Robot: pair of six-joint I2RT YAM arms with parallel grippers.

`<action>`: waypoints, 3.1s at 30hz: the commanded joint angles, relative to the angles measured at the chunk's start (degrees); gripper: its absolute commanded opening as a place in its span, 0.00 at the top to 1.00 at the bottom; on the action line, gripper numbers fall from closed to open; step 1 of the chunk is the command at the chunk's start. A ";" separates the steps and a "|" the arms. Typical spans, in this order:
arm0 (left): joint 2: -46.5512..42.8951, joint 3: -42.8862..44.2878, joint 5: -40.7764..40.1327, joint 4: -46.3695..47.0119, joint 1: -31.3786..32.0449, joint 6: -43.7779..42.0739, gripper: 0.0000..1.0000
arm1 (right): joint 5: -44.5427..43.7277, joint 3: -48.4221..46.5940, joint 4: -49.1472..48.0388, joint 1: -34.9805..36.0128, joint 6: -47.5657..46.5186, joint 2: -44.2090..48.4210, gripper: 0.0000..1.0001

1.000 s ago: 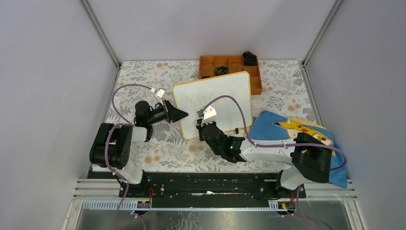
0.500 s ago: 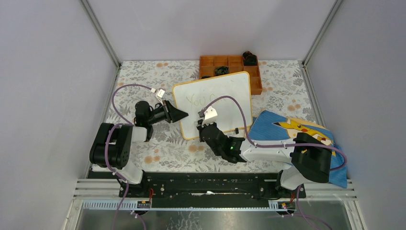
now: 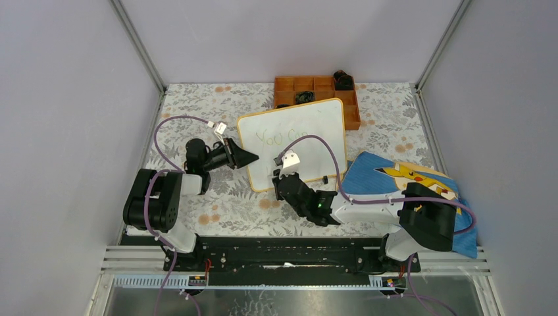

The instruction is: Write a sentence on the whiteboard

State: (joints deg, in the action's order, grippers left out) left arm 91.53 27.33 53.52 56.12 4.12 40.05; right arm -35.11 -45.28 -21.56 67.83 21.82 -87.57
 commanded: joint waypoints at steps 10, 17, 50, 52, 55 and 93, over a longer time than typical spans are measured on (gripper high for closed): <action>-1.24 1.11 -1.22 -0.72 0.53 -2.15 0.60 | -1.70 -0.48 1.53 -0.18 0.72 1.22 1.00; -1.10 1.22 -1.22 -0.98 0.58 -2.29 0.60 | -2.68 -3.30 1.03 -0.16 -1.07 0.02 1.00; -1.15 1.41 -1.31 -1.74 0.71 -2.70 0.60 | 1.49 -2.02 3.27 -0.16 -0.80 -1.26 1.00; -1.23 1.41 -1.31 -1.80 0.71 -2.74 0.60 | 0.73 -2.01 3.74 -0.19 -0.90 -1.07 1.00; -1.34 1.41 -1.40 -2.02 0.85 -2.95 0.60 | -0.39 -2.01 3.93 -0.16 -1.14 -0.58 1.00; -1.26 1.65 -1.63 -3.21 0.96 -4.10 0.60 | 3.65 -0.29 -1.60 -2.44 -4.27 6.16 1.00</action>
State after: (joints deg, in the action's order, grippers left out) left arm 91.18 27.97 53.08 53.17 4.84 37.87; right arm -32.88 -43.94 -19.68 65.76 17.82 -80.88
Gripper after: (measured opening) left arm 0.399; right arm 0.186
